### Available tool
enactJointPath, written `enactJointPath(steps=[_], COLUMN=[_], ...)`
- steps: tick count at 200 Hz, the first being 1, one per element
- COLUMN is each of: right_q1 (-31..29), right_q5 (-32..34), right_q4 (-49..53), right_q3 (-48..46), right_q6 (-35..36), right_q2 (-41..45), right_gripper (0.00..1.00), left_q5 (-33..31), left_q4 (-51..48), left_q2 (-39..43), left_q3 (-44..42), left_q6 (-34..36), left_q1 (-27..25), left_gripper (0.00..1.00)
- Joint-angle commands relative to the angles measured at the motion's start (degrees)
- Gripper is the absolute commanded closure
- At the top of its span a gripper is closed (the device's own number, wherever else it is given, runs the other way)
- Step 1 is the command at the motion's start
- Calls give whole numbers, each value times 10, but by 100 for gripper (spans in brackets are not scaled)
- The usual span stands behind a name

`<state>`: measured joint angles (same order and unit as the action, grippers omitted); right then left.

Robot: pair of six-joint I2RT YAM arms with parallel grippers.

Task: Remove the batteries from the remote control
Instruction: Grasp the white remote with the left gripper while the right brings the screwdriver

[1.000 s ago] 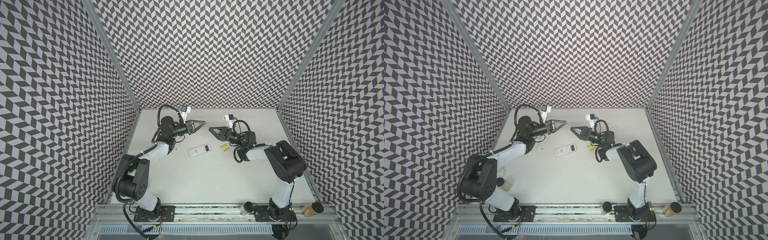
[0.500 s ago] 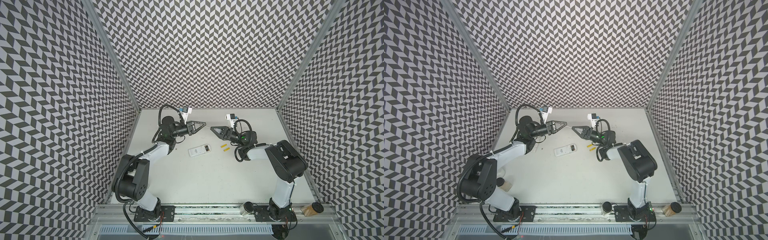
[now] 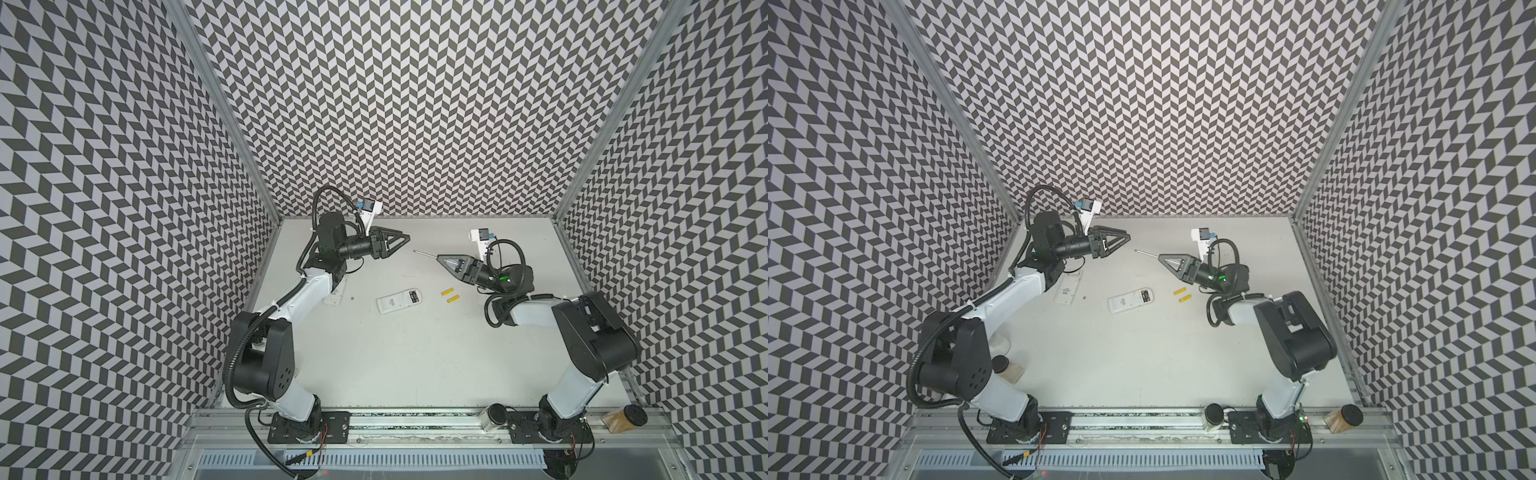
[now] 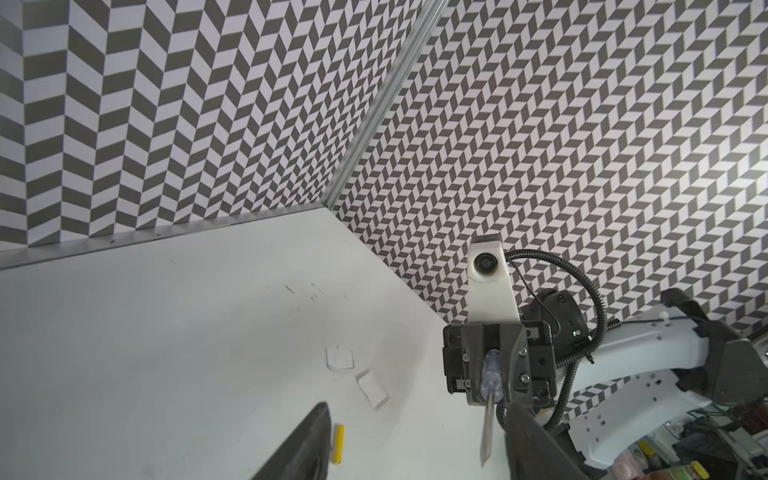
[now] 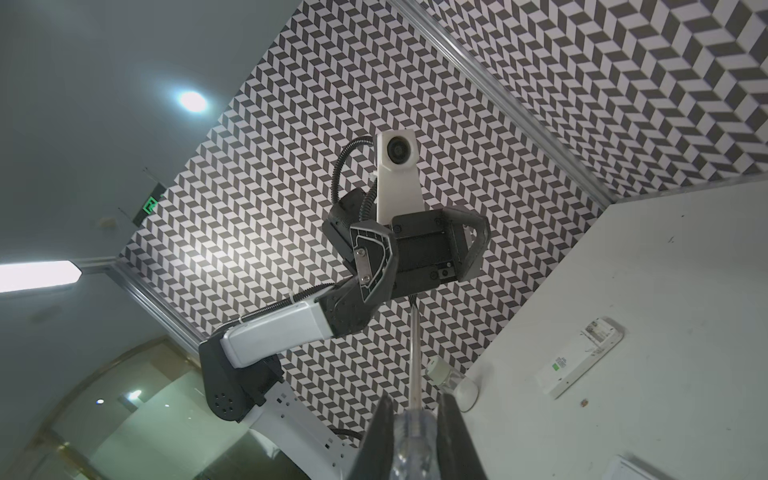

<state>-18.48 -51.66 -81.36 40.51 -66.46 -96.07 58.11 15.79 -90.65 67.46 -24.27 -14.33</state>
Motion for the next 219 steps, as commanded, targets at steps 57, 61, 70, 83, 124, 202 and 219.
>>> enactJointPath(steps=[57, 61, 70, 83, 124, 202, 219], right_q1=[24, 24, 22, 16, -15, -22, -25], right_q5=[103, 114, 139, 166, 227, 243, 237], right_q4=[536, 544, 559, 583, 618, 635, 644], right_q3=[-3, -9, -21, -38, -104, -158, -151], right_q6=[487, 496, 515, 553, 637, 639, 646], right_q2=[244, 254, 276, 309, 385, 401, 396], right_gripper=[100, 100, 100, 100, 100, 100, 100], left_q5=[-184, -185, -199, -220, -296, -346, -357], left_q4=[-352, -361, -386, -406, -394, -369, -383], left_q2=[-11, -14, -18, -27, -55, -146, -164], left_q3=[31, 29, 26, 21, -19, -22, -5], left_q6=[491, 511, 564, 616, 665, 656, 657], left_q1=[-26, -28, -35, -40, -75, -92, -104], left_gripper=[23, 22, 21, 19, 2, 1, 1])
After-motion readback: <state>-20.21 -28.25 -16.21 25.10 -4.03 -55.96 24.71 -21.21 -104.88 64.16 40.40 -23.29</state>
